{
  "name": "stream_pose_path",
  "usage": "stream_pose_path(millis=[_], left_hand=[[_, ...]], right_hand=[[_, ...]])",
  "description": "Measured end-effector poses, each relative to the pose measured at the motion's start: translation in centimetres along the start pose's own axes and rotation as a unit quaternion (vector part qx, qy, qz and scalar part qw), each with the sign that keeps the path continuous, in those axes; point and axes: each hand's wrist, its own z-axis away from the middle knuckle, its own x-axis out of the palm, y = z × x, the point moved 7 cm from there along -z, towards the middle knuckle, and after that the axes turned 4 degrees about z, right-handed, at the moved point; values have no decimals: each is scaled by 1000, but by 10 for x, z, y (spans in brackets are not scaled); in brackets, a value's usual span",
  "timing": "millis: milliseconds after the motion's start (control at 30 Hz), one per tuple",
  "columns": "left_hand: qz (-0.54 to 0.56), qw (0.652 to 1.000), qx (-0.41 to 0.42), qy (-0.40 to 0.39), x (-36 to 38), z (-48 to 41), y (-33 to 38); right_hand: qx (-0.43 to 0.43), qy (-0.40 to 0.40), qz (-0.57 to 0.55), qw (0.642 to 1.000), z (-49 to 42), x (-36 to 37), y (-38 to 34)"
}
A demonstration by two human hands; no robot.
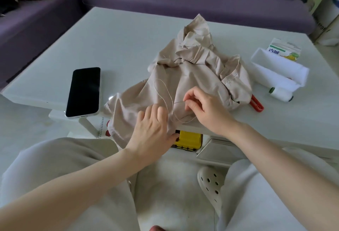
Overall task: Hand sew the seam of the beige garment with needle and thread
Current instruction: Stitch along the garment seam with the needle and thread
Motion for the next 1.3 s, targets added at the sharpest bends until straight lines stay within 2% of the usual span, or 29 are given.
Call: stream_pose_path(millis=[200,300,433,500,667,767,1300], left_hand=[[86,996,15,17,-3,0,-10],[142,989,3,48,-14,-4,-20],[122,989,32,70,-22,-4,-25],[111,990,51,68,-23,-3,-25],[59,990,106,68,-29,3,-19],[56,988,121,77,-33,7,-18],[41,985,142,89,-35,9,-16]], right_hand=[[19,-47,77,996,7,15,12],[43,-32,89,995,7,8,22],[64,-18,95,993,10,4,25],[49,-16,104,993,12,4,20],[-74,34,114,990,17,6,-15],[-108,30,113,987,18,14,-26],[-133,-2,144,981,16,27,-24]])
